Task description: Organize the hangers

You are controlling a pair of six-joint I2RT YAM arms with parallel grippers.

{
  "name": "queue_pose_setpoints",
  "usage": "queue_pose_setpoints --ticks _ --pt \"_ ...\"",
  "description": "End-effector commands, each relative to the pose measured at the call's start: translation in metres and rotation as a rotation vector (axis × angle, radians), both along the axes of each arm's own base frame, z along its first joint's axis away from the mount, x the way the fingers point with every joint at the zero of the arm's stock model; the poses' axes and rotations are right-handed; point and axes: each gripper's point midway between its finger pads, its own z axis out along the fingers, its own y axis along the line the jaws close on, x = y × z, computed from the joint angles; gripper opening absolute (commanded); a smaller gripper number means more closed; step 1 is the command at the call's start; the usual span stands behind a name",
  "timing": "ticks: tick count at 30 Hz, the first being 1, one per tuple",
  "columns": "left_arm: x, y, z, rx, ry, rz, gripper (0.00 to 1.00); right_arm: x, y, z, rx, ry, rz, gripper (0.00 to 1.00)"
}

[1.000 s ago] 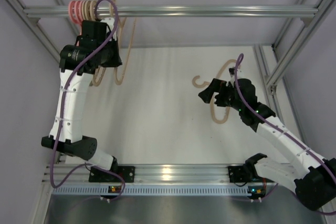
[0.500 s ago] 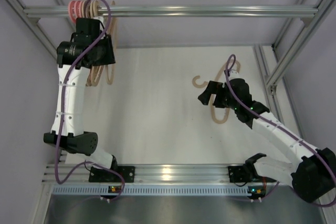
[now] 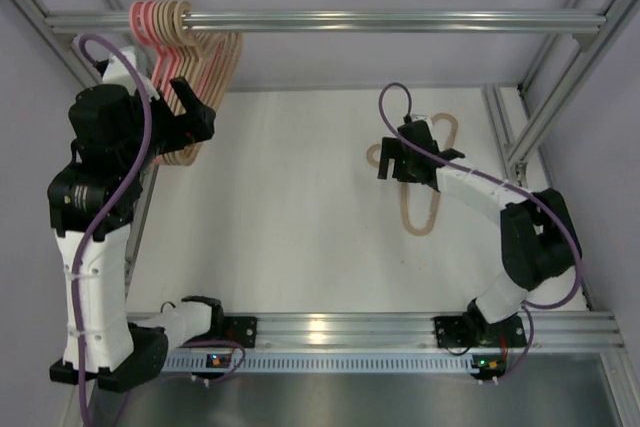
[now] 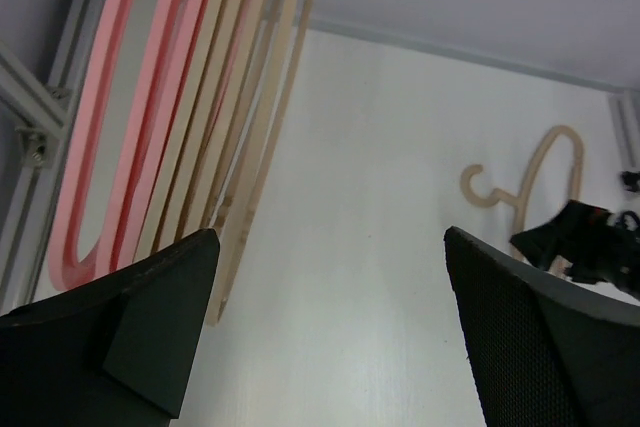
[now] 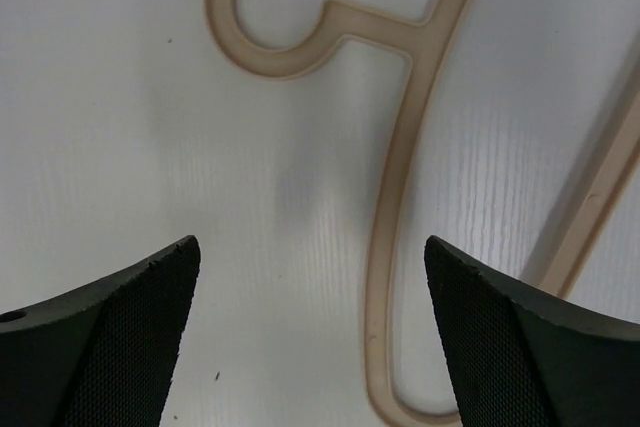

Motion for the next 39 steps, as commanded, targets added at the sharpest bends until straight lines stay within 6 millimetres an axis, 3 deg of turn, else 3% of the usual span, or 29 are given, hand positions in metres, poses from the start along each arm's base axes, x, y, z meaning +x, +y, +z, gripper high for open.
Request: queue_pose_setpoints --ticks 1,3,4,8,11,16,20,25,31,35,36,37,39 --pt "0.006 -0.03 0.013 -0.108 -0.1 -0.134 0.98 0.022 -0.031 -0.009 -0.1 0.038 -0.093 0.89" --pt "0.007 -0.039 0.009 -0.136 -0.1 -0.174 0.98 0.035 -0.033 -0.017 -0.105 0.063 -0.11 0.85" --pt "0.008 -0.043 -0.003 -0.144 -0.073 -0.196 0.98 0.039 -0.039 -0.026 -0.116 0.089 -0.121 0.83" --pt "0.007 -0.063 -0.025 -0.21 -0.017 -0.286 0.98 0.06 -0.042 -0.032 -0.106 0.097 -0.146 0.75" --pt "0.012 -0.065 -0.043 -0.204 0.008 -0.29 0.98 0.068 -0.043 -0.046 -0.089 0.135 -0.153 0.7" --pt "0.016 -0.066 -0.058 -0.2 0.038 -0.295 0.98 0.072 -0.043 -0.065 -0.105 0.168 -0.17 0.55" --pt "0.018 -0.077 -0.062 -0.234 0.042 -0.327 0.98 0.07 -0.045 -0.074 -0.121 0.192 -0.179 0.52" --pt "0.02 -0.09 -0.076 -0.248 0.069 -0.347 0.98 0.063 -0.051 -0.084 -0.16 0.221 -0.188 0.36" --pt "0.016 -0.135 -0.095 -0.208 0.107 -0.416 0.98 0.049 -0.051 -0.095 -0.18 0.279 -0.167 0.01" --pt "0.009 -0.176 -0.11 -0.19 0.136 -0.473 0.98 0.041 -0.038 -0.084 -0.093 0.268 -0.147 0.0" --pt "0.013 -0.184 -0.12 -0.185 0.148 -0.474 0.98 0.041 -0.03 -0.067 -0.033 0.237 -0.141 0.0" --pt "0.011 -0.191 -0.124 -0.182 0.153 -0.484 0.98 0.033 -0.028 -0.068 -0.005 0.241 -0.14 0.0" --pt "0.008 -0.208 -0.145 -0.152 0.179 -0.484 0.98 0.034 -0.016 -0.052 0.086 0.189 -0.139 0.0"
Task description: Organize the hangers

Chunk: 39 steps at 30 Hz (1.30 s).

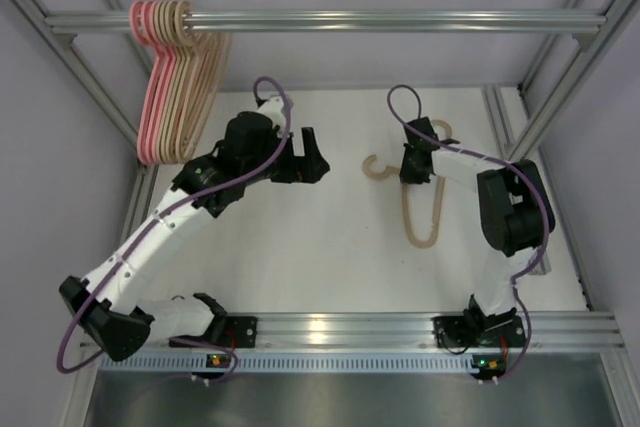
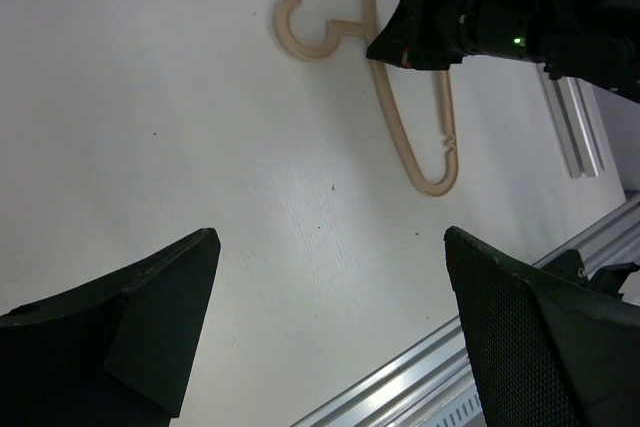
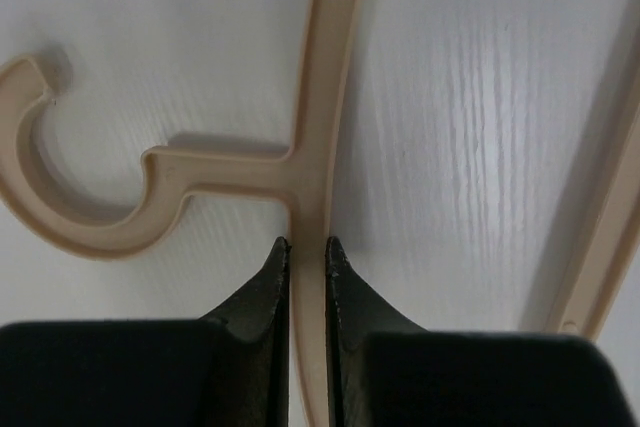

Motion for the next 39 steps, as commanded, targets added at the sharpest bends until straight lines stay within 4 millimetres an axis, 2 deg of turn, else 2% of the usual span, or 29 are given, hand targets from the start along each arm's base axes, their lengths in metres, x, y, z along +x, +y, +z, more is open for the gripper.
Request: queue_pose_setpoints --ticks 1,2,3,4,6,7,8,9,10,11,13,16,18,20,21,23,25,30,32,33,34,37,38,39 --pt "0.011 -0.025 -0.012 -0.001 -0.048 0.036 0.98 -0.02 0.027 0.036 0.211 -0.056 -0.013 0.0" --pt "0.005 -0.036 -0.02 0.007 -0.039 0.01 0.98 -0.021 0.03 0.044 0.244 -0.08 -0.023 0.0" --pt "0.005 -0.041 -0.04 0.037 -0.011 0.004 0.98 -0.019 0.036 0.054 0.29 -0.116 -0.038 0.0" --pt "0.005 -0.048 -0.045 0.034 -0.015 -0.005 0.98 -0.028 0.039 0.062 0.33 -0.129 -0.031 0.0" --pt "-0.002 -0.063 -0.064 0.038 0.014 -0.028 0.98 -0.031 0.044 0.074 0.378 -0.16 -0.044 0.0" --pt "-0.007 -0.066 -0.08 0.051 0.03 -0.037 0.98 -0.036 0.049 0.086 0.435 -0.184 -0.05 0.0" --pt "-0.009 -0.079 -0.078 0.011 0.007 -0.05 0.98 -0.038 0.052 0.092 0.462 -0.196 -0.051 0.0" --pt "-0.011 -0.084 -0.082 -0.003 -0.001 -0.054 0.98 -0.041 0.057 0.098 0.506 -0.201 -0.062 0.0" --pt "-0.014 -0.085 -0.098 0.003 0.009 -0.047 0.98 -0.044 0.06 0.108 0.534 -0.227 -0.056 0.0" --pt "-0.014 -0.095 -0.093 -0.036 -0.024 -0.057 0.98 -0.046 0.063 0.113 0.554 -0.236 -0.057 0.0" --pt "-0.016 -0.101 -0.105 -0.051 -0.024 -0.062 0.97 -0.051 0.068 0.125 0.592 -0.25 -0.059 0.0" --pt "-0.016 -0.114 -0.111 -0.077 -0.057 -0.072 0.94 -0.057 0.071 0.139 0.64 -0.277 -0.068 0.0" --pt "-0.018 -0.13 -0.108 -0.114 -0.085 -0.09 0.93 -0.06 0.075 0.145 0.663 -0.289 -0.068 0.0" --pt "-0.023 -0.139 -0.115 -0.126 -0.089 -0.104 0.92 -0.062 0.077 0.152 0.7 -0.302 -0.074 0.0" --pt "-0.021 -0.145 -0.109 -0.158 -0.115 -0.105 0.9 -0.064 0.08 0.155 0.725 -0.3 -0.079 0.0" --pt "-0.025 -0.152 -0.119 -0.163 -0.117 -0.118 0.87 -0.066 0.081 0.159 0.748 -0.309 -0.079 0.0" --pt "-0.024 -0.157 -0.119 -0.185 -0.138 -0.118 0.82 -0.068 0.084 0.165 0.77 -0.315 -0.074 0.0" --pt "-0.02 -0.164 -0.142 -0.139 -0.128 -0.102 0.74 -0.072 0.087 0.175 0.813 -0.32 -0.073 0.0" --pt "-0.018 -0.165 -0.148 -0.124 -0.126 -0.095 0.66 -0.075 0.088 0.174 0.823 -0.313 -0.074 0.0" --pt "-0.018 -0.166 -0.149 -0.125 -0.127 -0.097 0.62 -0.074 0.09 0.181 0.847 -0.33 -0.065 0.0" --pt "-0.018 -0.166 -0.15 -0.123 -0.129 -0.098 0.52 -0.074 0.09 0.182 0.853 -0.333 -0.063 0.0" --pt "-0.021 -0.166 -0.151 -0.113 -0.139 -0.101 0.32 -0.075 0.091 0.182 0.865 -0.331 -0.066 0.0" --pt "-0.021 -0.164 -0.148 -0.116 -0.145 -0.098 0.19 -0.076 0.091 0.182 0.868 -0.33 -0.064 0.0" --pt "-0.022 -0.163 -0.148 -0.116 -0.145 -0.097 0.12 -0.077 0.091 0.182 0.869 -0.329 -0.065 0.0"
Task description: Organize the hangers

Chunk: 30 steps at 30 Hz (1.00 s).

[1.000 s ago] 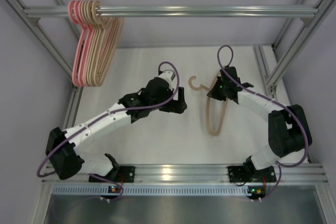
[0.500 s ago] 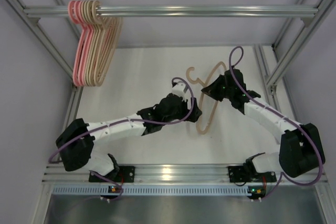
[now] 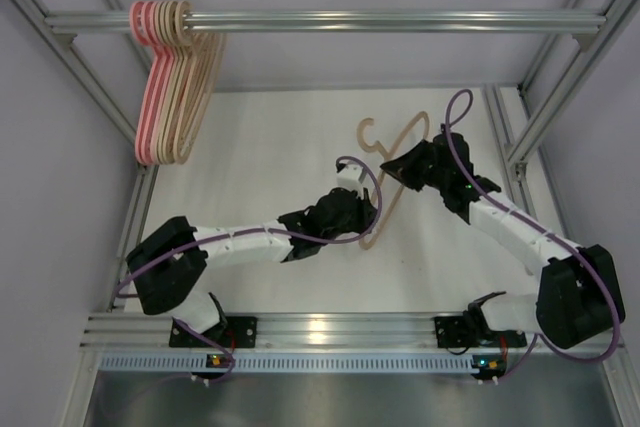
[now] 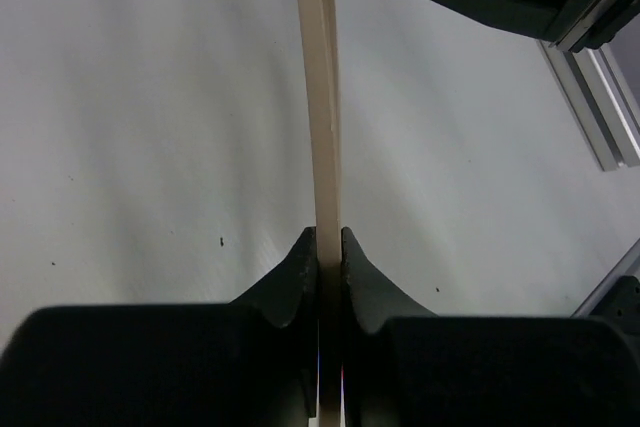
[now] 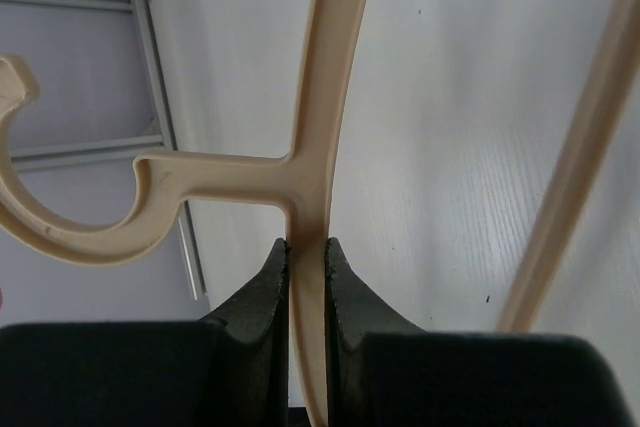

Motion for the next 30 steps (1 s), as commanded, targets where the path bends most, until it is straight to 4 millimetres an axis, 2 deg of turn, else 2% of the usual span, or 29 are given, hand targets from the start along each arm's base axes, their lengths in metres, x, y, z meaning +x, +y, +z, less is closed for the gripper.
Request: queue_pose_setpoints --ticks 1,2,4,5,6,7,8,9,10,11,14,16,17,19,20,21,23,24,26,28,29,30 --pt "0.003 -0.001 0.022 -0.062 -0.065 0.018 0.07 0.0 0.012 0.033 0.079 -0.1 0.028 0.0" --pt "0.003 0.002 0.026 -0.069 -0.071 0.023 0.0 0.0 0.013 0.035 0.082 -0.111 0.034 0.0" --pt "0.0 0.008 0.023 -0.051 -0.064 0.025 0.0 0.0 0.014 0.034 0.078 -0.121 0.045 0.1" --pt "-0.001 0.012 0.026 -0.054 -0.066 0.031 0.0 0.001 0.013 0.034 0.071 -0.128 0.049 0.24" --pt "-0.003 0.018 0.02 -0.025 -0.056 0.035 0.0 0.001 0.013 0.034 0.068 -0.133 0.06 0.31" --pt "-0.004 0.022 0.026 -0.026 -0.062 0.043 0.0 0.0 0.013 0.035 0.064 -0.137 0.066 0.38" --pt "-0.003 0.028 0.024 -0.007 -0.065 0.056 0.0 0.001 0.01 0.035 0.054 -0.146 0.073 0.53" --pt "-0.006 0.035 0.02 0.029 -0.057 0.057 0.0 -0.001 0.009 0.037 0.049 -0.159 0.075 0.61" --pt "-0.007 0.04 0.026 0.035 -0.069 0.058 0.0 -0.001 0.006 0.038 0.044 -0.168 0.075 0.68" --pt "-0.007 0.043 0.025 0.056 -0.073 0.053 0.0 0.0 0.001 0.039 0.025 -0.188 0.075 0.83" --pt "-0.009 0.062 0.031 0.141 -0.086 0.064 0.0 0.002 -0.012 0.039 -0.023 -0.218 0.1 1.0" --pt "-0.01 0.081 0.04 0.214 -0.088 0.074 0.0 0.001 -0.02 0.037 -0.06 -0.219 0.117 0.99" --pt "-0.008 0.085 0.053 0.219 -0.101 0.078 0.0 0.003 -0.03 0.039 -0.098 -0.245 0.116 0.99" --pt "-0.01 0.108 0.062 0.291 -0.099 0.096 0.0 -0.002 -0.041 0.029 -0.149 -0.222 0.12 0.99" --pt "-0.009 0.112 0.077 0.29 -0.106 0.1 0.0 -0.001 -0.05 0.031 -0.185 -0.246 0.115 0.99" --pt "-0.005 0.125 0.088 0.295 -0.102 0.124 0.0 -0.002 -0.055 0.03 -0.208 -0.252 0.113 0.99" --pt "-0.009 0.146 0.09 0.349 -0.047 0.123 0.0 -0.004 -0.067 0.025 -0.276 -0.252 0.107 0.99" --pt "0.001 0.158 0.108 0.33 -0.048 0.154 0.0 -0.006 -0.07 0.028 -0.298 -0.269 0.109 0.99" --pt "-0.003 0.172 0.127 0.328 -0.022 0.139 0.0 -0.009 -0.078 0.027 -0.349 -0.277 0.115 0.99" --pt "0.003 0.19 0.14 0.34 -0.009 0.167 0.0 -0.01 -0.082 0.027 -0.375 -0.283 0.115 0.99" --pt "0.005 0.194 0.159 0.322 -0.026 0.175 0.0 -0.011 -0.084 0.027 -0.391 -0.284 0.116 0.99" --pt "0.006 0.209 0.158 0.366 0.0 0.193 0.0 -0.013 -0.085 0.028 -0.396 -0.291 0.116 1.0"
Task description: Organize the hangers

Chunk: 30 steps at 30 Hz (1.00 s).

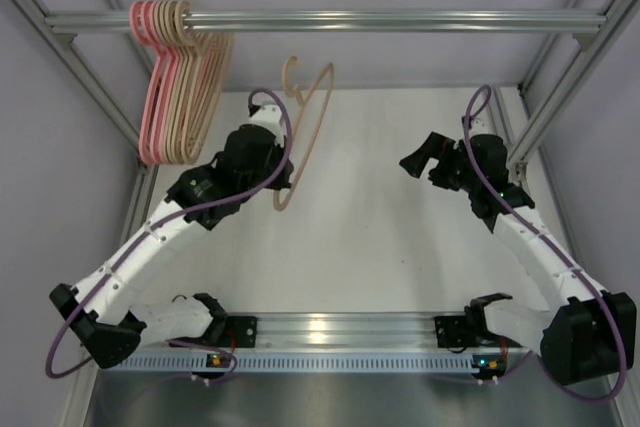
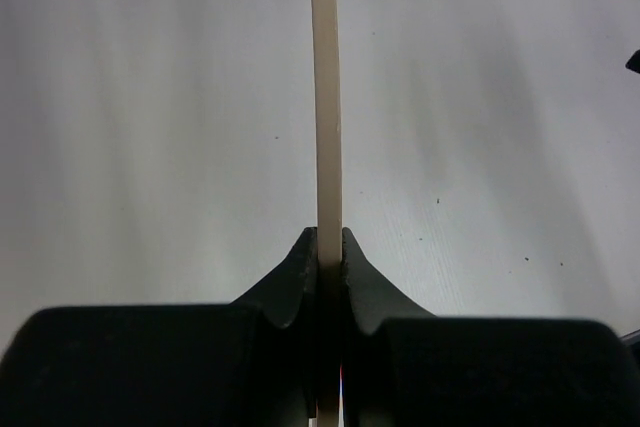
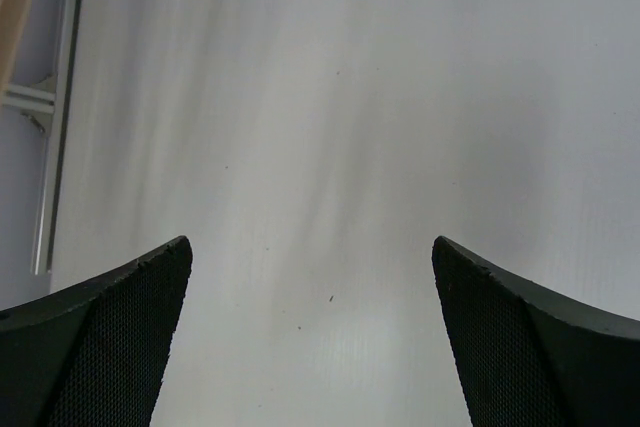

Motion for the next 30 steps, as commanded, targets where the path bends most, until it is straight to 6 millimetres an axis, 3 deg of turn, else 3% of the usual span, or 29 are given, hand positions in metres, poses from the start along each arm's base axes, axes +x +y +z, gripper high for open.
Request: queue_pose_setpoints --ticks 1,2,4,5,8,10,11,17,24,30 --pt "-0.014 0.036 0.019 0.09 0.061 -0.012 0.0 -0.004 -0.015 0.007 -0.094 -0.051 0.003 0.99" --pt "-0.011 0.043 0.04 0.081 0.027 0.007 0.0 -0.004 -0.016 0.007 -0.101 -0.054 0.004 0.99" --pt "-0.01 0.057 0.049 0.12 0.024 0.036 0.0 -0.006 -0.016 0.005 -0.106 -0.053 0.009 0.99" --pt "-0.009 0.06 0.067 0.102 -0.011 0.041 0.0 -0.007 -0.017 0.004 -0.11 -0.054 0.009 0.99" --pt "-0.013 0.067 0.095 0.082 -0.056 0.042 0.0 -0.009 -0.017 0.002 -0.111 -0.05 0.013 0.99" --pt "-0.013 0.072 0.098 0.102 -0.043 0.053 0.0 -0.009 -0.016 0.001 -0.111 -0.049 0.018 0.99" --pt "-0.013 0.074 0.111 0.093 -0.068 0.055 0.0 -0.009 -0.016 0.001 -0.111 -0.048 0.022 1.0" --pt "0.003 0.092 0.12 0.147 -0.045 0.114 0.0 -0.009 -0.013 0.001 -0.099 -0.044 0.033 0.99" --pt "0.034 0.112 0.103 0.173 0.027 0.167 0.0 -0.01 -0.013 0.001 -0.101 -0.047 0.037 1.0" --pt "0.054 0.127 0.105 0.162 0.035 0.202 0.0 -0.011 -0.012 -0.003 -0.098 -0.035 0.042 0.99"
